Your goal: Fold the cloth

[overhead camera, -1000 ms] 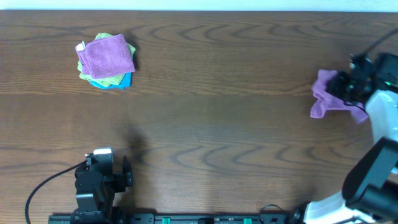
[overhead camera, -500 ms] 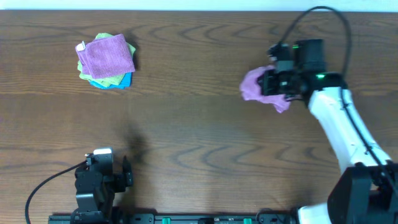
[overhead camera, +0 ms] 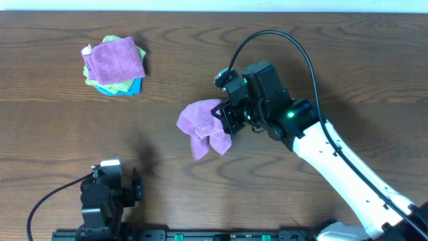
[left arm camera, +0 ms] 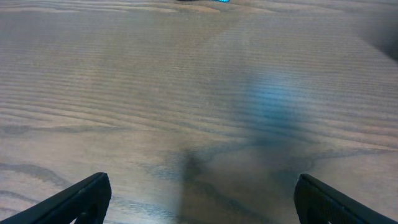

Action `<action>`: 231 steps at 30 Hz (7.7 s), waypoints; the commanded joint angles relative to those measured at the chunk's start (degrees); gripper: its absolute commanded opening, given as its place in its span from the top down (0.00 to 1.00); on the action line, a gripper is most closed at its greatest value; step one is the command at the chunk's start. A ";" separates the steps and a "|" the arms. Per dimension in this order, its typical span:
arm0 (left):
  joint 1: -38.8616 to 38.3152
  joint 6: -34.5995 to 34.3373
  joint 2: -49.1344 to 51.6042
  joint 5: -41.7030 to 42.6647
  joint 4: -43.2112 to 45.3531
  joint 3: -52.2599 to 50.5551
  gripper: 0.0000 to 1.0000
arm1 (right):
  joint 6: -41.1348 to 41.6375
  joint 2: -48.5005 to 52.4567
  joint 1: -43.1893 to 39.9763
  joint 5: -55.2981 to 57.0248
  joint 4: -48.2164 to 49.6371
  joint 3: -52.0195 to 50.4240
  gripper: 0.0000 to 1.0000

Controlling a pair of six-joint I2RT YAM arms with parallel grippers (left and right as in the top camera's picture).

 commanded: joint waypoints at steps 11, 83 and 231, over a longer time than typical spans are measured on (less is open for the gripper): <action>-0.28 0.35 -0.37 0.04 -0.07 -0.17 0.05 | 7.89 18.91 -14.84 29.57 12.68 0.17 0.92; -0.28 0.37 -0.37 0.04 -0.07 -0.17 0.05 | 42.97 29.33 -17.64 -5.62 27.50 0.15 0.99; -0.28 -3.72 -0.31 6.32 5.40 0.00 0.05 | 21.84 9.66 -27.80 11.89 -21.18 -1.51 0.18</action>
